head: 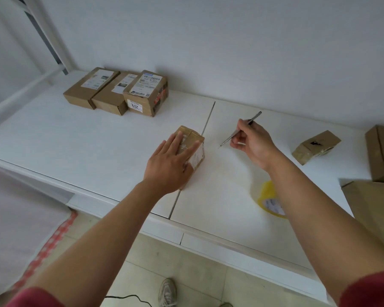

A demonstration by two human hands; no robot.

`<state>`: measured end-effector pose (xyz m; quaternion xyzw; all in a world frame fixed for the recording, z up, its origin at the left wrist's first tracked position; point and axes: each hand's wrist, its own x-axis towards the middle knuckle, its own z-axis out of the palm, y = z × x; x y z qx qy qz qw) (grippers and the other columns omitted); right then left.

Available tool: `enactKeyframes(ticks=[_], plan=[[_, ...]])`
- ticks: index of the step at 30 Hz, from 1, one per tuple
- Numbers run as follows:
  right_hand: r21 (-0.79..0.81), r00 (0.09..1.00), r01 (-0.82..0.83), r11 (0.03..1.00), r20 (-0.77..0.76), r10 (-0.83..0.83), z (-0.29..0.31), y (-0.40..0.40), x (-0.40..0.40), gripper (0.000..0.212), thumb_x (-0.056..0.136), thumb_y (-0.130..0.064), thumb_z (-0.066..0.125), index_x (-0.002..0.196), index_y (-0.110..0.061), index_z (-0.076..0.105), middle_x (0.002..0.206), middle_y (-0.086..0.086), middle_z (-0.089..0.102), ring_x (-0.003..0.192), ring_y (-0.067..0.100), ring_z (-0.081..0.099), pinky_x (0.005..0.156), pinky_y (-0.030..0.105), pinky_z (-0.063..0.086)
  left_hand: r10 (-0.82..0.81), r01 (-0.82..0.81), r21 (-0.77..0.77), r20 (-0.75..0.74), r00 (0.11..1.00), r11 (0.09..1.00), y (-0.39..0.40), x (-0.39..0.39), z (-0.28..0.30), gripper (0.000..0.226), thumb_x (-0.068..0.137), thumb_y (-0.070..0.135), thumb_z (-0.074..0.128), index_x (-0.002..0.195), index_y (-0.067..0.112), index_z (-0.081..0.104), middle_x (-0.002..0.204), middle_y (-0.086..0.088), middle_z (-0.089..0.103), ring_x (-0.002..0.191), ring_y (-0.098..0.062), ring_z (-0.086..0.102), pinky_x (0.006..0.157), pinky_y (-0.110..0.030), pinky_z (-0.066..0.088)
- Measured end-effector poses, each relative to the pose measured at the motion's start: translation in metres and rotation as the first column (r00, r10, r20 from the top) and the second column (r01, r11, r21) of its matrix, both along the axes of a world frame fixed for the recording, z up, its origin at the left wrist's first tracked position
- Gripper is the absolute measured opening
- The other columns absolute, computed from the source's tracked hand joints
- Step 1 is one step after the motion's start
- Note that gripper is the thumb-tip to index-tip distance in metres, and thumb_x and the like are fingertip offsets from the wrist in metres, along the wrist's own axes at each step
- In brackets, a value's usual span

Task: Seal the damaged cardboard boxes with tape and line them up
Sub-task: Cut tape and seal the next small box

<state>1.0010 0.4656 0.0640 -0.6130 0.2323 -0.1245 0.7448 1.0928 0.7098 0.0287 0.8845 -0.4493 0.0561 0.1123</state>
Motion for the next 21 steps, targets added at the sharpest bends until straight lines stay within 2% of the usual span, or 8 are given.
enactKeyframes(ticks=[4,8,12,17,21], plan=[[-0.047,0.989,-0.148,0.988,-0.016,0.148,-0.003,-0.006,-0.011,0.022,0.102,-0.032,0.050,0.089,-0.017,0.060,0.078,0.006,0.071,0.081,0.020,0.070,0.082,0.035,0.055,0.006,-0.006,0.002,0.015,1.000,1.000,-0.001,-0.002,0.001,0.061,0.093,0.045,0.032,0.153,0.045,0.022,0.164,-0.009,0.016,0.152,-0.024,0.011,0.120,-0.035,0.006],[-0.106,0.972,-0.234,0.966,-0.043,0.230,-0.002,0.000,-0.010,0.027,0.104,-0.035,0.046,0.096,-0.017,0.063,0.090,0.006,0.075,0.096,0.022,0.071,0.087,0.035,0.052,0.009,-0.009,0.009,0.007,1.000,1.000,-0.001,-0.002,0.003,0.062,0.091,0.047,0.027,0.153,0.045,0.021,0.164,-0.009,0.017,0.152,-0.024,0.011,0.120,-0.037,0.008],[-0.198,0.970,-0.238,0.951,-0.087,0.225,-0.004,0.004,-0.008,0.029,0.104,-0.037,0.044,0.099,-0.016,0.063,0.094,0.006,0.077,0.097,0.020,0.072,0.087,0.033,0.050,0.008,-0.008,0.006,0.001,1.000,1.000,0.000,-0.002,0.003,0.061,0.092,0.045,0.030,0.153,0.045,0.021,0.165,-0.008,0.016,0.152,-0.024,0.011,0.121,-0.037,0.008],[-0.267,0.973,-0.227,0.936,-0.104,0.207,-0.006,0.005,-0.006,0.026,0.104,-0.035,0.046,0.098,-0.016,0.064,0.093,0.004,0.077,0.094,0.017,0.073,0.094,0.036,0.051,0.002,-0.002,0.013,0.011,1.000,1.000,0.000,-0.002,0.003,0.061,0.095,0.042,0.037,0.153,0.045,0.020,0.165,-0.008,0.015,0.152,-0.025,0.010,0.121,-0.038,0.009],[-0.342,0.973,-0.226,0.912,-0.130,0.192,-0.006,0.010,-0.003,0.021,0.103,-0.028,0.049,0.099,-0.015,0.065,0.092,0.001,0.077,0.088,0.014,0.073,0.089,0.030,0.052,0.001,-0.001,0.015,0.019,1.000,1.000,0.000,-0.002,0.003,0.061,0.096,0.042,0.038,0.153,0.044,0.020,0.165,-0.009,0.016,0.152,-0.025,0.011,0.121,-0.037,0.009]])
